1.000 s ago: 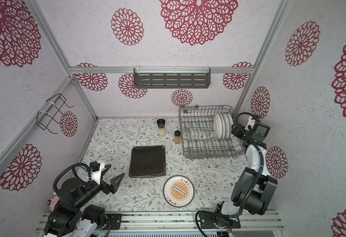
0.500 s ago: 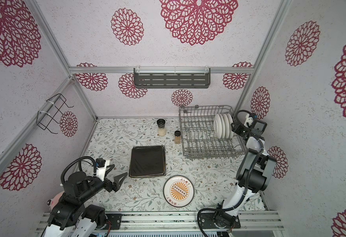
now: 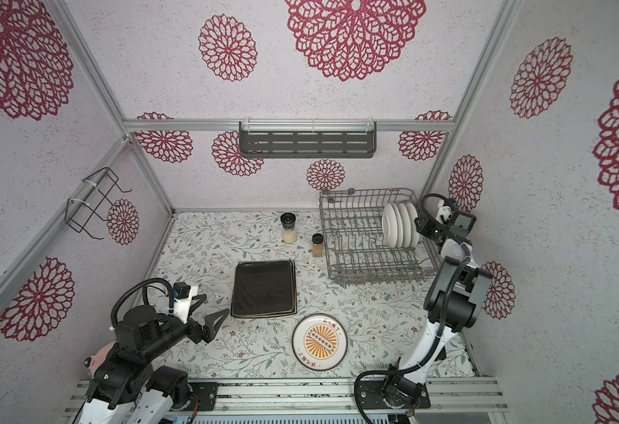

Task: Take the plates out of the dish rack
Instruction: 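Lower the right gripper onto the nearest printed white plate rim in the rack, then grip the printed plate rim with the right gripper and lift it out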

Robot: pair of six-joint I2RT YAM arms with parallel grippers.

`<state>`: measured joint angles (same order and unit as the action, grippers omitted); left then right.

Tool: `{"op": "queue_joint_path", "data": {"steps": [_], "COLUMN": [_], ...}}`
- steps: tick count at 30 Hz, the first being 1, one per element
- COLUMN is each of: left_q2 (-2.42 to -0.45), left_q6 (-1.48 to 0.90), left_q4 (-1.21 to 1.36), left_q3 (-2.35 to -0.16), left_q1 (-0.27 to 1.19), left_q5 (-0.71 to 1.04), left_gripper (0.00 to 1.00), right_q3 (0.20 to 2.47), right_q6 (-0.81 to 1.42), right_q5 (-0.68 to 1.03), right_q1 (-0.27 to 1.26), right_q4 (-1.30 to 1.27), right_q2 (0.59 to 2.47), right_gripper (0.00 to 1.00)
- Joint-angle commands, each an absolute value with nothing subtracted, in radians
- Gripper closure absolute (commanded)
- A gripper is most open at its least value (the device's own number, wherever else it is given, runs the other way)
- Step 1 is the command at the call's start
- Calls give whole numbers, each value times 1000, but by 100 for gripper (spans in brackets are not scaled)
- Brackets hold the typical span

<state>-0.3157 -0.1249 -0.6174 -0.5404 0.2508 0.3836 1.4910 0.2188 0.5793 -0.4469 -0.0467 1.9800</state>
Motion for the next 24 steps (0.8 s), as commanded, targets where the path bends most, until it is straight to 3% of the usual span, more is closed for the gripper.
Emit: {"op": "queue_joint_path", "data": {"steps": [1,24], "left_q2": [-332,-347], "left_q6": [-118,-122], "left_q4": [-585,-578], "left_q3": [-542,-539], "left_q1": [257,258], "left_q5": [393,400], "left_gripper": [3,3], "right_q3": [1525,1585], "right_q6": [193,175], "right_q5": [601,602], "right_q1": [-448,-433], "right_q4": [-60,-41], "right_q2": [1998,2074], "right_gripper": [64,80]}}
